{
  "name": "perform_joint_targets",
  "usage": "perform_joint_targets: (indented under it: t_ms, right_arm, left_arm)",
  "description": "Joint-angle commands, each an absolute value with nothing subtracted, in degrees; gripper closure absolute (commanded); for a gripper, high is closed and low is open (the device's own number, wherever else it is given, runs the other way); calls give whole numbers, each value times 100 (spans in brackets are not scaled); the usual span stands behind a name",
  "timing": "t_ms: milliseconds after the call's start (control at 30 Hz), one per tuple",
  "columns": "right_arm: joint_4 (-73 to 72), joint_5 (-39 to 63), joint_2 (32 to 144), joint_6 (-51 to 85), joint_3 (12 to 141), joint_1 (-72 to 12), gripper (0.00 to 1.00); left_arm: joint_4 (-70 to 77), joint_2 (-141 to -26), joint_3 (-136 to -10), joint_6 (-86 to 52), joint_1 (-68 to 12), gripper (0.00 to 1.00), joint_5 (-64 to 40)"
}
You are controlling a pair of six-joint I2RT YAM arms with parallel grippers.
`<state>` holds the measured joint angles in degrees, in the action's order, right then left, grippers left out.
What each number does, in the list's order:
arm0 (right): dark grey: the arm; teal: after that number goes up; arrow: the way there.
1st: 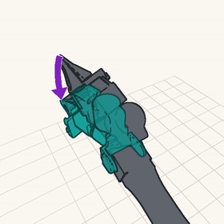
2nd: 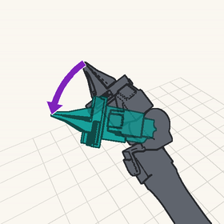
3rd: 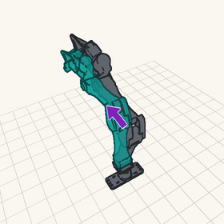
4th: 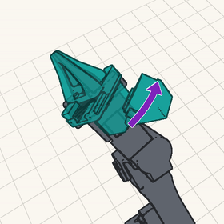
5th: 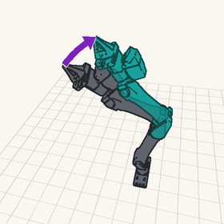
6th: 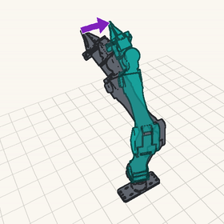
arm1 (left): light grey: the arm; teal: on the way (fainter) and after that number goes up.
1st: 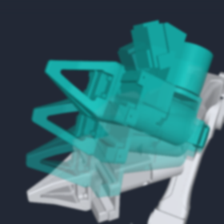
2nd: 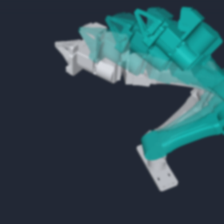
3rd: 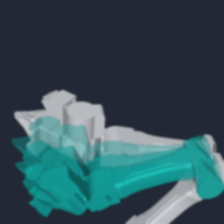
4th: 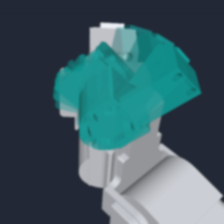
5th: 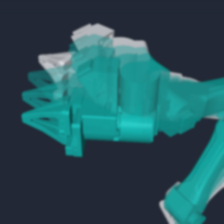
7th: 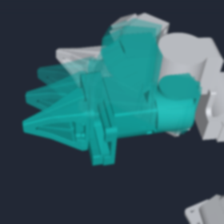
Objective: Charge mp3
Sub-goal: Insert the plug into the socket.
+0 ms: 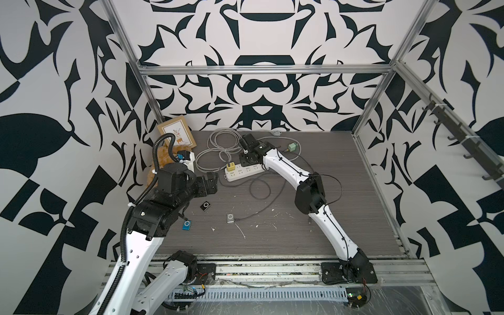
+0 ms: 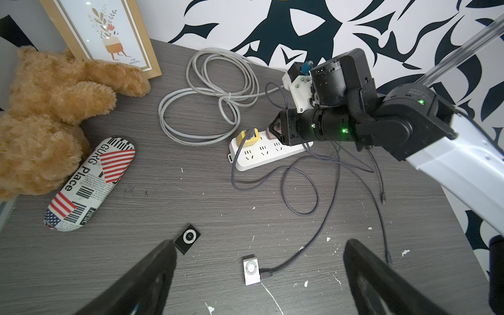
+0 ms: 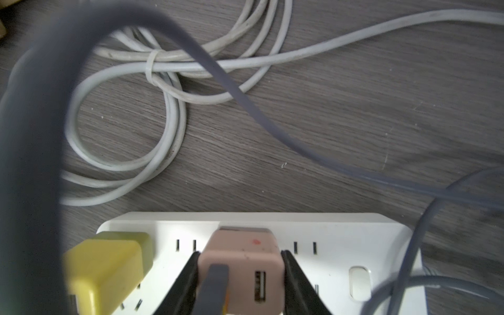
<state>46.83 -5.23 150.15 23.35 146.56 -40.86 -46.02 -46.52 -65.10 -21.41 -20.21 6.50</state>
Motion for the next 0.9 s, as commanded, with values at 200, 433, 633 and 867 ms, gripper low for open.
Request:
perform_joint_targets:
  t_ms: [200,433,633,867]
  right_arm:
    - [5269,-174,14497,3189,14280,-4166,47]
    - [4925,386,13711,3459,13684,-4179,20]
    - [4587,700,12545,3564,12181,-4175,19]
    - [4666,762,10611,3104,10254,-3971,19]
  left_arm:
    - [-4527,-4518,-6513,-2146,-1995,1,708]
    - [-4488,-4552,-6530,-2143,-1995,0,666]
    - [-4397,-4570,-6509,-2080,-1995,0,599]
    - [-3962,-4690,-6472,-1892,-1995,1,249]
